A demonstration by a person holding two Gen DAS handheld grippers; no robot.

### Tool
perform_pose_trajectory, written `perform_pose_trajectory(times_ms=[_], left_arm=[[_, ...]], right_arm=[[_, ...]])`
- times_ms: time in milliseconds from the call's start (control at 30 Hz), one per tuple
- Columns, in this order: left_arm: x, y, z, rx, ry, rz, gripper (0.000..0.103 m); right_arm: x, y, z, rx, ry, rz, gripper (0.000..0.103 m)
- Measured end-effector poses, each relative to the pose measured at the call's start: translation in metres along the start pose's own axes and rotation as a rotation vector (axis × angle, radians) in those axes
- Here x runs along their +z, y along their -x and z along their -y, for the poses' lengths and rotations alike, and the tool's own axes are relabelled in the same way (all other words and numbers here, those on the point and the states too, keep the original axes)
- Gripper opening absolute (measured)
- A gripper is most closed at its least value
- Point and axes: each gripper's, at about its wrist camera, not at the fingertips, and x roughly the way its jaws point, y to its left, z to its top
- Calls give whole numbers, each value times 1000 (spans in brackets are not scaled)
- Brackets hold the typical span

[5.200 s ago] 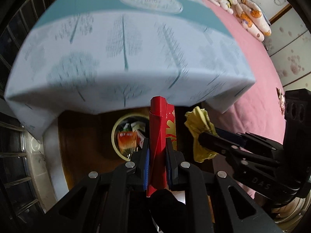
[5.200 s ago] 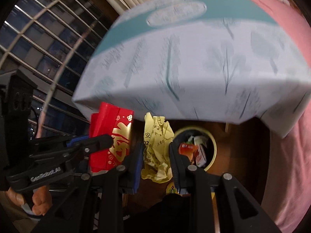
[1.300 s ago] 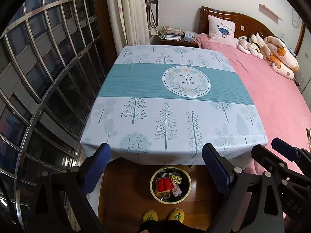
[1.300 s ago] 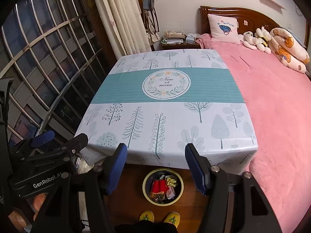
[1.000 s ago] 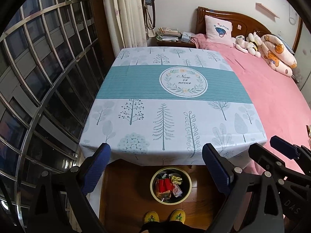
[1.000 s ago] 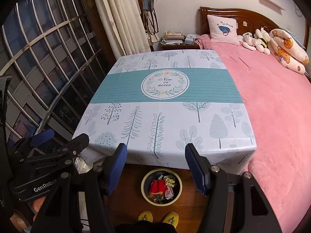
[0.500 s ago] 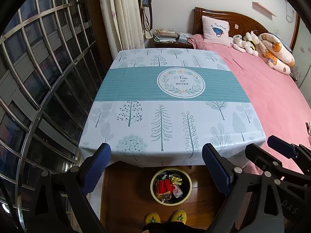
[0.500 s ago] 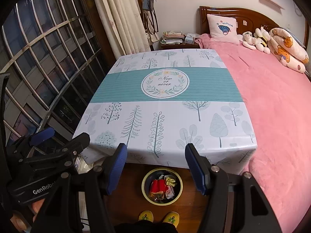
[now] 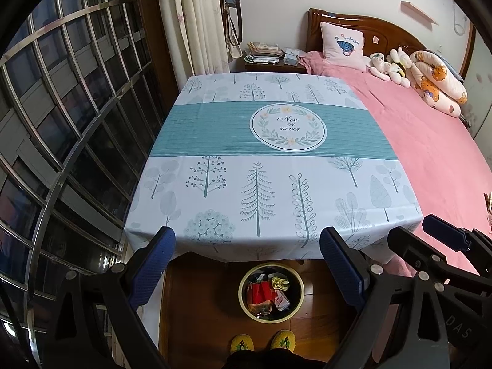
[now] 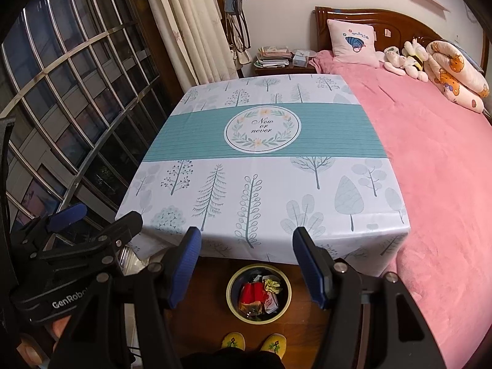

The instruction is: Collect trash

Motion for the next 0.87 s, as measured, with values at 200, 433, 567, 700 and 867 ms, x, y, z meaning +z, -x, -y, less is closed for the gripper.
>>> perform_pose_trajectory(times_ms=[200,433,567,700,867], left_arm=[[-2,-3,-2,3,-2,-9,94],[-3,-5,-5,0,5,-19,94],[-3,-6,-6,1,3,-21,94],[-5,-7,-7,1,4,-27,94],[-7,-9,-7,0,7,-35,94]], right_arm=[[-4,-1,0,6,-9,-12,62],[-5,-5,-6,7,-13,-18,62],[-3,-7,-6,12,-16,-24,62],[-4,-8,-9,13,-18,-28,62],[-4,-8,-8,16,-21,-30,62]])
